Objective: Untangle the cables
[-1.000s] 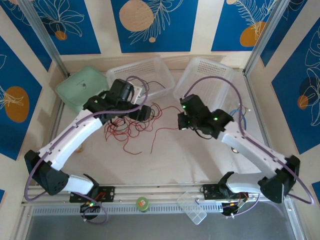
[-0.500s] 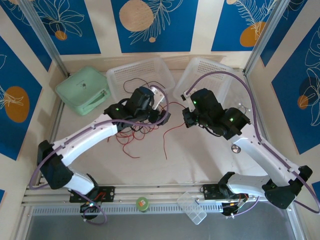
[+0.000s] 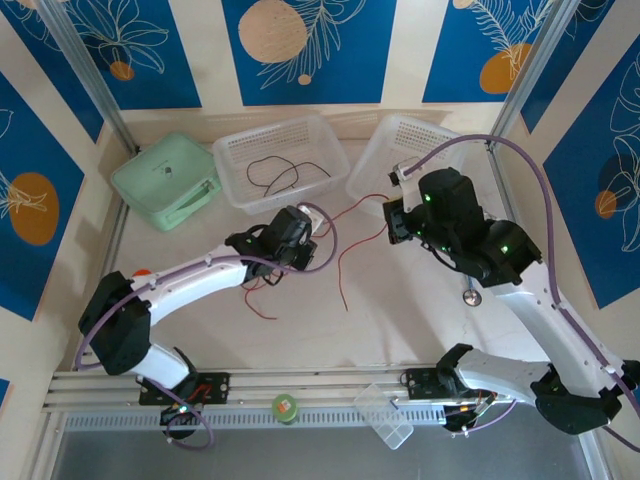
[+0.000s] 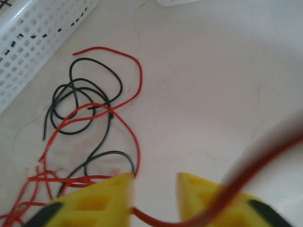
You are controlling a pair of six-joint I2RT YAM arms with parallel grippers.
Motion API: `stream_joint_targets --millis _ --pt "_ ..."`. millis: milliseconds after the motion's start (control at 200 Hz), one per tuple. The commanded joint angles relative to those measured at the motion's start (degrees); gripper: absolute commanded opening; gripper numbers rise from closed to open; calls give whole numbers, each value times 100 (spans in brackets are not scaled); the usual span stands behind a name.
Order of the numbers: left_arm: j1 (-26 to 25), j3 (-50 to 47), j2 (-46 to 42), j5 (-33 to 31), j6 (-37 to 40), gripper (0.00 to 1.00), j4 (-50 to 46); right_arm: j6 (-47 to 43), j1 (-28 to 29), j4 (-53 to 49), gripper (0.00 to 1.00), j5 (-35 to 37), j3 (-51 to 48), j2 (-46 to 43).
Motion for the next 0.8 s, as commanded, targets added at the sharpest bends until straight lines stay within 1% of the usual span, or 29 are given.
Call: stream_joint_targets --millis 0,25,190,395,580,795 --pt "17 -19 -247 -329 1 3 232 84 -123 34 0 -164 157 -106" --pt "17 14 -277 -387 16 0 213 102 -142 24 0 -153 156 -122" --pt "13 385 -668 -768 177 0 -74 303 -337 -49 0 26 88 -262" --pt "17 1215 -1263 -1103 439 0 -623 440 -750 -139 0 66 -69 -432" --pt "25 2026 -1614 -1518 822 0 -1099 292 -976 -346 0 538 -213 -387" --pt "15 2621 -1803 -1689 1287 0 -1099 145 -953 -524 0 1097 -379 -163"
